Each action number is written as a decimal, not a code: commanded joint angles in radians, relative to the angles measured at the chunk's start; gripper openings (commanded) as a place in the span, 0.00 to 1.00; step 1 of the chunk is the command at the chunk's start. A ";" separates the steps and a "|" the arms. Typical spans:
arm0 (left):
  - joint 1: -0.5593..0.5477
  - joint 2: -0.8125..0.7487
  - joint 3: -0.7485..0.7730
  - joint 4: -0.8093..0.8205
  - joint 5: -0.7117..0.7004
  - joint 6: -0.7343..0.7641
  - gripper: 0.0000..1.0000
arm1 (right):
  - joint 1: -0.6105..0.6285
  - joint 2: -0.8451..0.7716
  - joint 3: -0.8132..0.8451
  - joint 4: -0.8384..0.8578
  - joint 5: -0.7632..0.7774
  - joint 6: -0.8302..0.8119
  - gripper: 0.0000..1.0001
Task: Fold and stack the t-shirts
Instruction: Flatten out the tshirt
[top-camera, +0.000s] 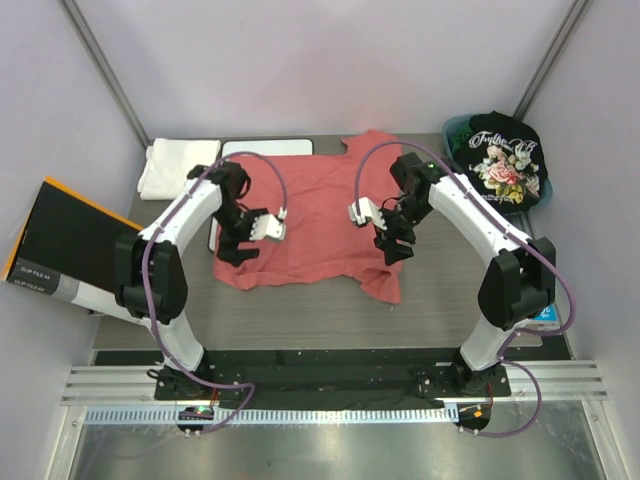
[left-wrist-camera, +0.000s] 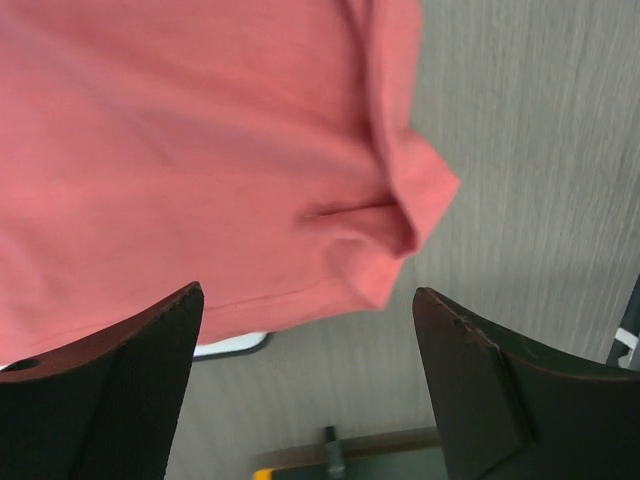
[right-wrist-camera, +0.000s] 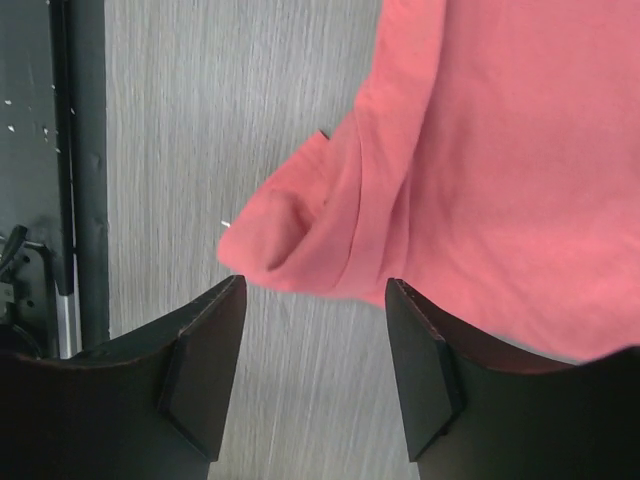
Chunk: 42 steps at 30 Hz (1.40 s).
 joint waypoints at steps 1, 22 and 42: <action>-0.008 -0.094 -0.232 0.056 -0.059 0.014 0.86 | 0.015 0.044 0.031 0.051 -0.042 0.096 0.62; 0.015 0.109 -0.151 -0.069 0.009 0.183 0.80 | 0.022 0.001 0.000 0.188 0.032 0.211 0.47; 0.028 0.176 -0.110 -0.225 -0.085 0.339 0.71 | 0.021 0.028 0.041 0.226 0.088 0.242 0.29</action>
